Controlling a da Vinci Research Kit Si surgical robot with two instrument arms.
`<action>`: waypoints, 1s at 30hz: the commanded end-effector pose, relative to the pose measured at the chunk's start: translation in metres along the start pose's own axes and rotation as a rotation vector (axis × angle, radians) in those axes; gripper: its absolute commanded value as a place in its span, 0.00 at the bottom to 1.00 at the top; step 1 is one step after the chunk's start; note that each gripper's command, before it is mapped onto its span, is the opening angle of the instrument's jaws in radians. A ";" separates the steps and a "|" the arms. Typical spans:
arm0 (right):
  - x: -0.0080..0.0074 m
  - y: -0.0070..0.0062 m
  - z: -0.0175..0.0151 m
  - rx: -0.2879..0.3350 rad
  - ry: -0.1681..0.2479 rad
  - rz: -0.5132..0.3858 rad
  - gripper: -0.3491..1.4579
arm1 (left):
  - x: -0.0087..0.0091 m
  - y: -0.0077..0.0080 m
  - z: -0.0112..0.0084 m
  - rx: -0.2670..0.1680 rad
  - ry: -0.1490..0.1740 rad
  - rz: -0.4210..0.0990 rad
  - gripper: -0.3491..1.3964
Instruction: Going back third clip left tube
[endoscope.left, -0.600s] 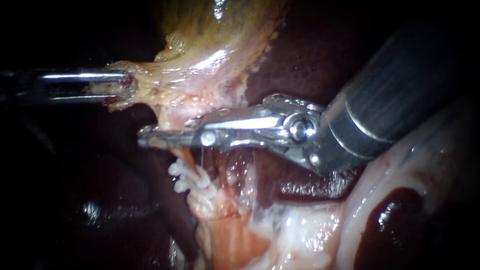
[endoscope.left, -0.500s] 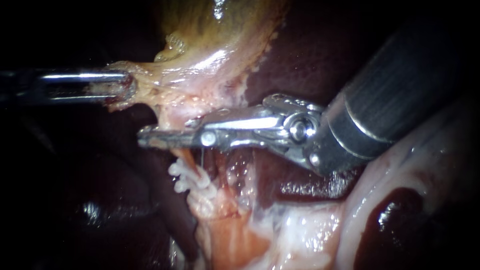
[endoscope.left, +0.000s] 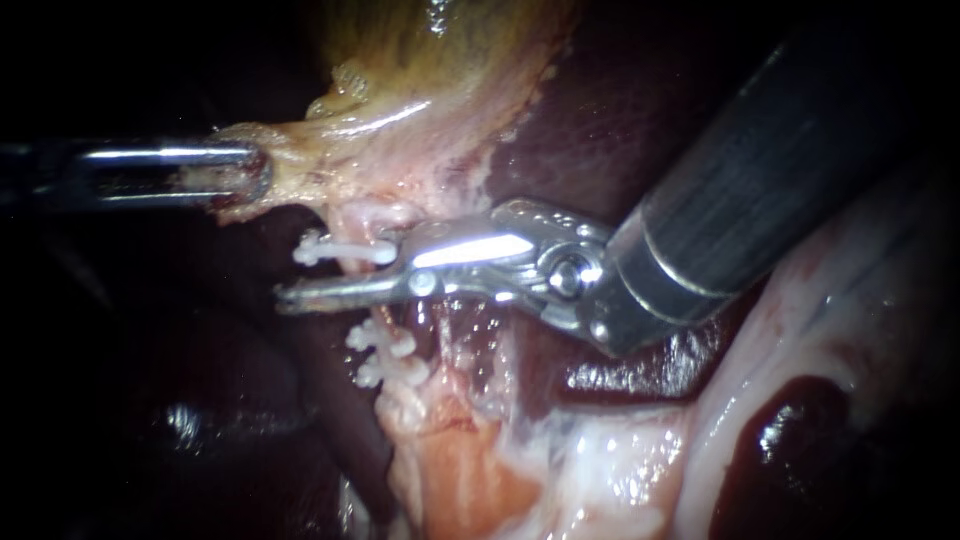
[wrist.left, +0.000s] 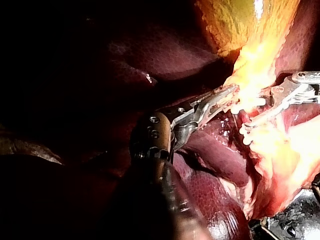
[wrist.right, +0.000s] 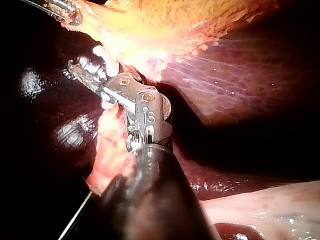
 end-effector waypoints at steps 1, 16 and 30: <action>0.0001 -0.0001 -0.0004 -0.003 -0.005 -0.017 0.47 | 0.0000 0.0000 0.0000 0.000 0.000 0.000 0.00; -0.0014 -0.0013 -0.0067 -0.001 -0.062 -0.211 0.47 | 0.0000 0.0000 -0.0002 -0.001 -0.001 0.000 0.00; -0.0028 -0.0032 -0.0186 0.000 -0.072 -0.459 0.47 | 0.0000 0.0000 -0.0001 0.000 0.000 0.000 0.00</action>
